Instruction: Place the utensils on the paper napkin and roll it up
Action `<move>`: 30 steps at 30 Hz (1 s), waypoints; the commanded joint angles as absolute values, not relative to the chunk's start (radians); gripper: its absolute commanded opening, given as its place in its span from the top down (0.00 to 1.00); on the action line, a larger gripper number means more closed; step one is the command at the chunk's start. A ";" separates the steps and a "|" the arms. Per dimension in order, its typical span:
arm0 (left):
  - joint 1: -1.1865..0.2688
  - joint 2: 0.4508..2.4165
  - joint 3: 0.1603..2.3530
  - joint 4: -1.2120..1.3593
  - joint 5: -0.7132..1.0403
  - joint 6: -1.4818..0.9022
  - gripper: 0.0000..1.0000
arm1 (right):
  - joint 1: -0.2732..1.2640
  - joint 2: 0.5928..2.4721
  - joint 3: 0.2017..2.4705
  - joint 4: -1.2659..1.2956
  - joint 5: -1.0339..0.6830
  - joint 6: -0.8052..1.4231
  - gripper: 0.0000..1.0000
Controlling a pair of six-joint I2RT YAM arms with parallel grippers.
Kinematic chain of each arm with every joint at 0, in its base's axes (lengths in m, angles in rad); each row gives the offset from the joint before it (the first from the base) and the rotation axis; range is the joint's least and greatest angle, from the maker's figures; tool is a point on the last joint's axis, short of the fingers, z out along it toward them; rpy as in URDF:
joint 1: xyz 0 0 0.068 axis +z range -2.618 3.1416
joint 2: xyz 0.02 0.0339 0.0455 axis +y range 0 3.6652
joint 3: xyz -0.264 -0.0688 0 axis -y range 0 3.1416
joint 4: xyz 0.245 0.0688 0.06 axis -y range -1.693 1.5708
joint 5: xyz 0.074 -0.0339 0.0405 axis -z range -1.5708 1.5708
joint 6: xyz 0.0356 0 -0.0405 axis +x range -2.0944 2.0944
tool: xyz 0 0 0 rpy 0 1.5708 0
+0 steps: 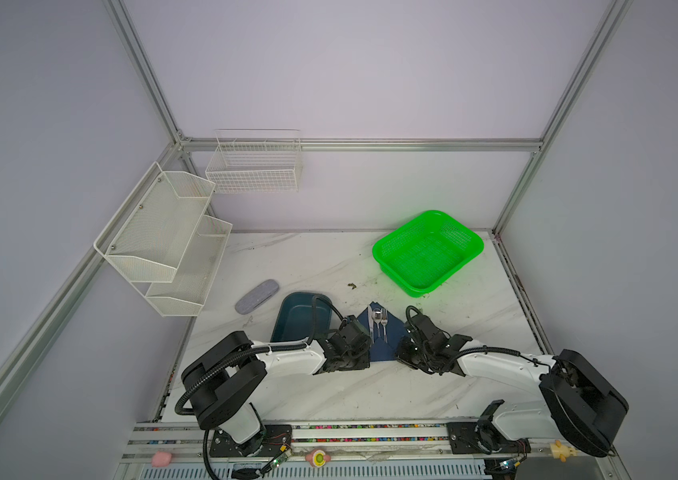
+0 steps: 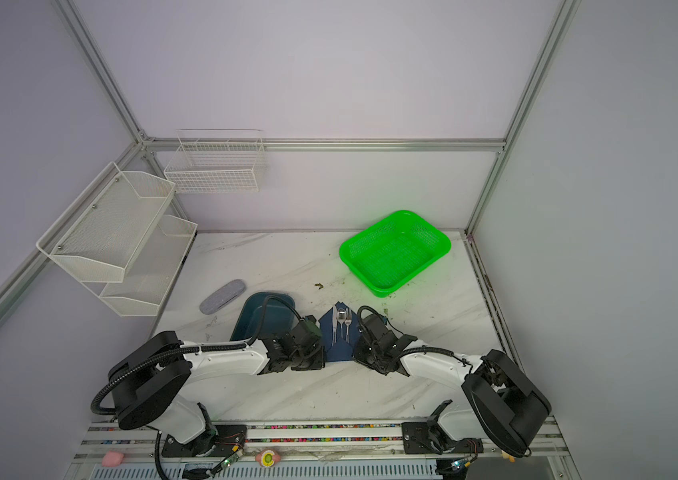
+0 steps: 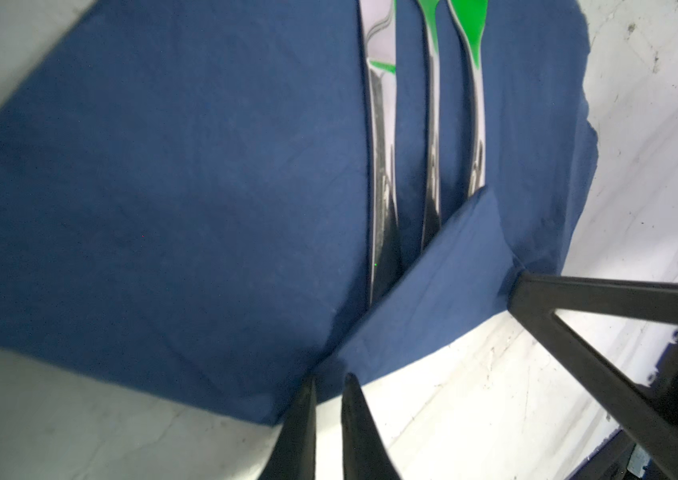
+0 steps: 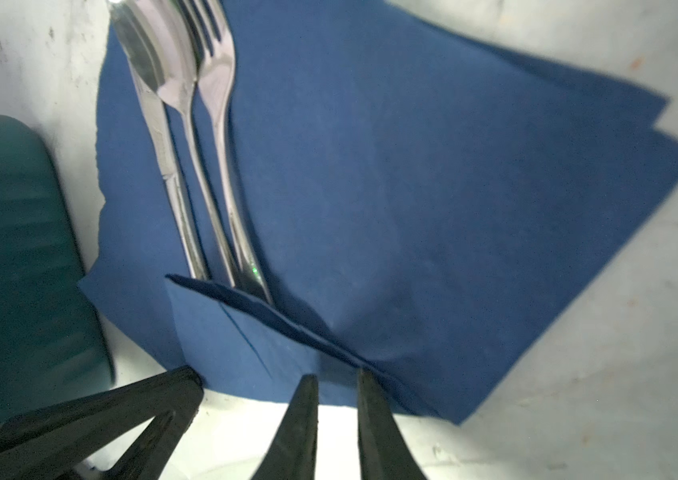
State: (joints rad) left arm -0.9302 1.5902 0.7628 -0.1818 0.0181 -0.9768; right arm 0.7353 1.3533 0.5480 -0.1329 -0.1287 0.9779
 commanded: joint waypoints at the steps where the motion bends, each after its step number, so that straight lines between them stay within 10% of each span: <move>1: -0.927 1.615 0.743 -0.216 0.008 -0.963 0.86 | 0.730 1.368 0.551 -0.211 -0.094 0.959 0.78; 30: -0.927 1.429 0.829 -0.233 0.008 -0.890 0.78 | 0.727 1.336 0.545 -0.250 -0.047 0.913 0.79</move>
State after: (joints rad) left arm -0.9298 1.4841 0.7658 -0.2531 0.0170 -0.9199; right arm 0.7330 1.3277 0.5488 -0.1955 -0.0681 0.9272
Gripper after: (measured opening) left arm 0.218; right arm 0.206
